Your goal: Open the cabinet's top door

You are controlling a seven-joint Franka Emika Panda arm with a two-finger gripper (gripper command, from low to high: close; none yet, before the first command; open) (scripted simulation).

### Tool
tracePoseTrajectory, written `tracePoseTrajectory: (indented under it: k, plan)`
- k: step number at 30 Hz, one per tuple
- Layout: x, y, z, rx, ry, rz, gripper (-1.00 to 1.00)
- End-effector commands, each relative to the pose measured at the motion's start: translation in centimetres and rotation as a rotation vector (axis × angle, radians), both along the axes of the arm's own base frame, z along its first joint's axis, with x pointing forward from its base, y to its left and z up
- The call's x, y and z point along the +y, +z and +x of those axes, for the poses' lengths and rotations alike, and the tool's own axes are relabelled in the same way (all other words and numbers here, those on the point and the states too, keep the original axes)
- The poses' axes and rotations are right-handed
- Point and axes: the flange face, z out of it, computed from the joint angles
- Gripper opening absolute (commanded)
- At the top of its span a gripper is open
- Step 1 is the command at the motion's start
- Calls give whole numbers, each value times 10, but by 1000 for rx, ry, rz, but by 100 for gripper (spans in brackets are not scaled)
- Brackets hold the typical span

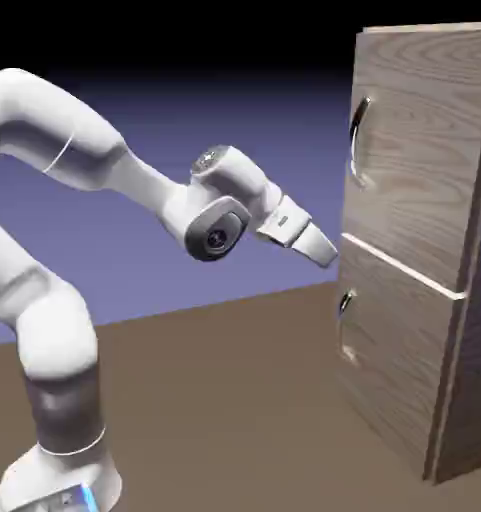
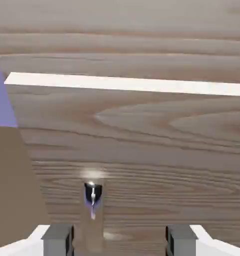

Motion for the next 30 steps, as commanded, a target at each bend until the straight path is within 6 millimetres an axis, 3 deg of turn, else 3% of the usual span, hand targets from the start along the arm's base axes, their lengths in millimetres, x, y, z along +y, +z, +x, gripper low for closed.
tracePoseTrajectory:
  k: [1,8,14,23,30]
  plan:
    - [-6,9,-3,-13,-24,13,0]
    - [-35,64,-32,-112,-163,101,0]
    - [-42,102,-59,-212,-238,163,0]
    - [-25,141,-89,-376,-278,213,0]
    - [4,155,-93,-503,-257,205,0]
